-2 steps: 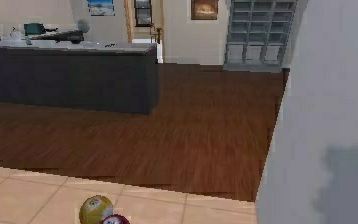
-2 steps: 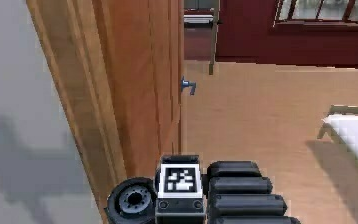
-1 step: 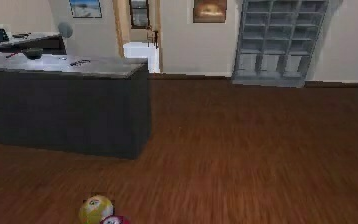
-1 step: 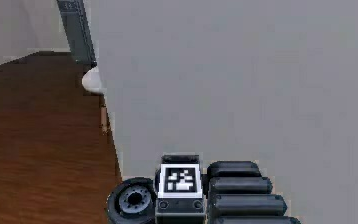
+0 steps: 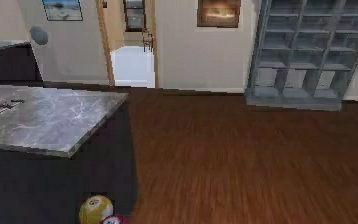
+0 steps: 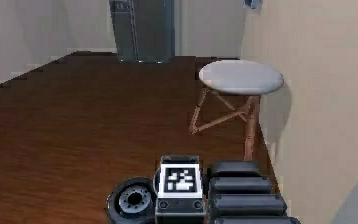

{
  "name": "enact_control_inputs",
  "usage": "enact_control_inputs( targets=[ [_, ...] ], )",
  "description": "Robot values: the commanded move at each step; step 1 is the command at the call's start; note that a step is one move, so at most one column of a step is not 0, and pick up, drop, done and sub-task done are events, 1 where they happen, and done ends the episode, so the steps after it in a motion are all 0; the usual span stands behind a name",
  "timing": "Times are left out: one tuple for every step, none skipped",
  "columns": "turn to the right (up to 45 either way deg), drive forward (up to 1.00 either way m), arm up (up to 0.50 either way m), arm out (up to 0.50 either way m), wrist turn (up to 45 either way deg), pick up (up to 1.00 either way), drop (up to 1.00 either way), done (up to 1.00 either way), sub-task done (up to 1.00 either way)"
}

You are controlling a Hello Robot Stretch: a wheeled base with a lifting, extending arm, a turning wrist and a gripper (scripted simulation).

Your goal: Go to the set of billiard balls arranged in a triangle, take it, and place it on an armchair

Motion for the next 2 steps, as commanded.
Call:
enact_control_inputs(
  targets=[
    [0.0,1.0,0.0,0.0,0.0,0.0,0.0,0.0,0.0],
    [9.0,0.0,0.0,0.0,0.0,0.0,0.0,0.0,0.0]
  ],
)
